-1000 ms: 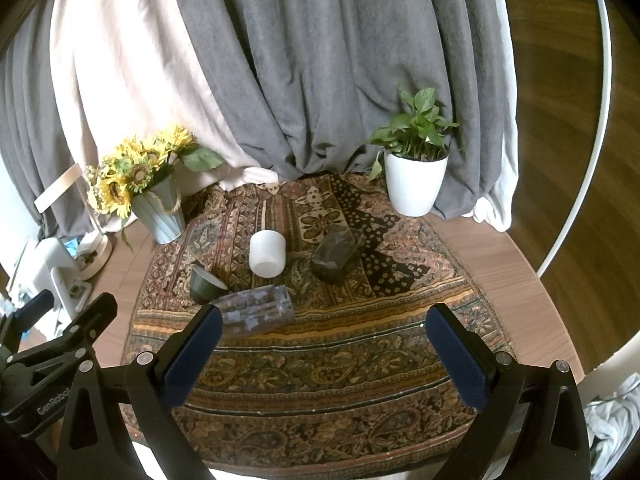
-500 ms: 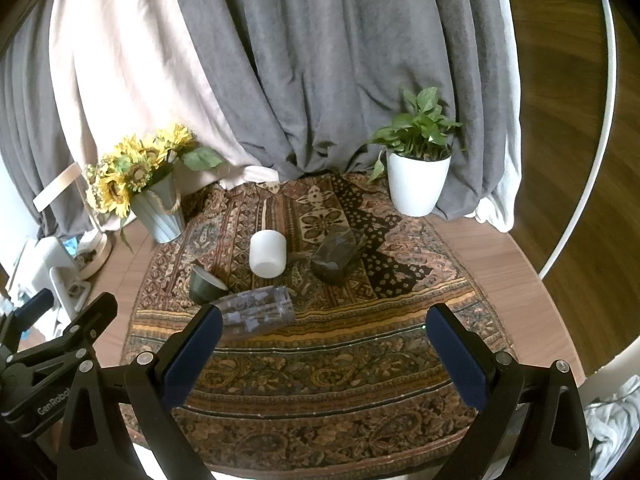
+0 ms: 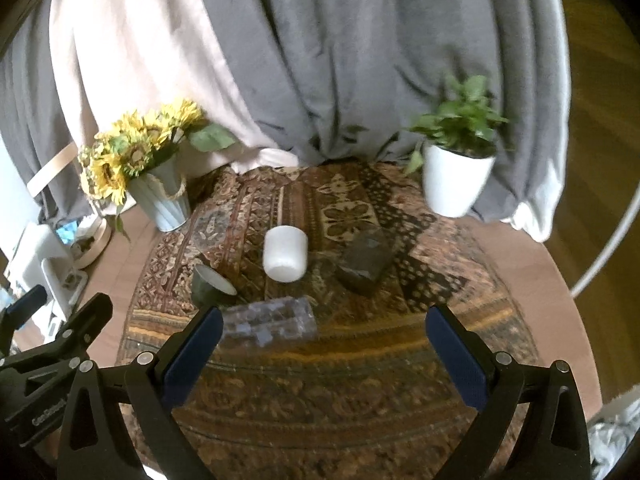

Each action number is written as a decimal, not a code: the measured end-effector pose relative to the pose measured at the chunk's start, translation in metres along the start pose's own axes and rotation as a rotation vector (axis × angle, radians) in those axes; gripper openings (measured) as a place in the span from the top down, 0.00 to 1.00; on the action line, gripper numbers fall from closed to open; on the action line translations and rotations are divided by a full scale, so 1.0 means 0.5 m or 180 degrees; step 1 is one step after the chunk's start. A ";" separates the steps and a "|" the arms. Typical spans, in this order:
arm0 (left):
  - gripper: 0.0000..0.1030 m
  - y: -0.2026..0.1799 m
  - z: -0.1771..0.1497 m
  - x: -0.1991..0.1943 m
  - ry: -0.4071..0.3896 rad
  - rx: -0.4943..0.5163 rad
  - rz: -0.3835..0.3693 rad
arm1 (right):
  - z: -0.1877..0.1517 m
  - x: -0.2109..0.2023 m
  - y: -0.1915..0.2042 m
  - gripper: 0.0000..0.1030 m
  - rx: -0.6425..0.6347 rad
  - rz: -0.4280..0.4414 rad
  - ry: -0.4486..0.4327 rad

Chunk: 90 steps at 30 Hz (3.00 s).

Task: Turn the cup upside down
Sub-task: 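Move the right gripper to the white cup and close around it, then lift the white cup off the rug with the right gripper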

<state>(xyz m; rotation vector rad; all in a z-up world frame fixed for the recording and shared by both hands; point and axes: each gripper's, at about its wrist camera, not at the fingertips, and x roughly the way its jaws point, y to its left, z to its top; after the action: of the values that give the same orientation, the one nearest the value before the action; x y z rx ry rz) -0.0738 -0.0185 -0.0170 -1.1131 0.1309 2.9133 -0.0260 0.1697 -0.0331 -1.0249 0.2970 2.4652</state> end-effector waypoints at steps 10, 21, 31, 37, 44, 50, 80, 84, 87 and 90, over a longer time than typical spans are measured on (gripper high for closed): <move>0.00 0.039 0.038 0.171 0.0327 -0.0115 0.0006 | 0.081 0.184 0.055 0.01 -0.0125 0.0229 0.0325; 0.00 0.040 0.044 0.343 0.0599 -0.0126 0.0175 | 0.094 0.434 0.077 0.08 -0.0100 0.0283 0.0942; 0.00 0.015 0.030 0.420 0.0818 -0.0108 0.0027 | 0.093 0.520 0.076 0.19 -0.0144 0.0160 0.1159; 0.00 0.014 0.026 0.424 0.0827 -0.0106 0.0034 | 0.088 0.542 0.070 0.34 -0.0090 0.0221 0.1244; 0.00 0.011 0.033 0.371 0.0697 -0.0039 0.0004 | 0.102 0.474 0.078 0.34 -0.0168 0.0257 0.1023; 0.00 0.018 0.044 0.283 0.0530 -0.0067 -0.0103 | 0.115 0.349 0.081 0.34 -0.0224 0.0298 0.0724; 0.00 0.013 -0.208 0.164 0.1113 0.0274 -0.0120 | -0.179 0.189 0.029 0.34 0.0168 0.0192 0.1245; 0.00 0.014 -0.234 0.182 0.1228 0.0271 -0.0079 | -0.207 0.223 0.026 0.34 0.0178 0.0185 0.1408; 0.00 0.012 -0.248 0.189 0.1274 0.0270 -0.0056 | -0.219 0.235 0.024 0.34 0.0163 0.0184 0.1458; 0.00 0.011 -0.256 0.192 0.1313 0.0271 -0.0053 | -0.220 0.235 0.023 0.34 0.0137 0.0190 0.1407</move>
<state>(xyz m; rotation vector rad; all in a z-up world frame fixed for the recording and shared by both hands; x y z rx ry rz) -0.0605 -0.0358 -0.1758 -1.6699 0.2462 2.5923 -0.0369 0.1578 -0.1935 -1.5570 0.5221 2.2479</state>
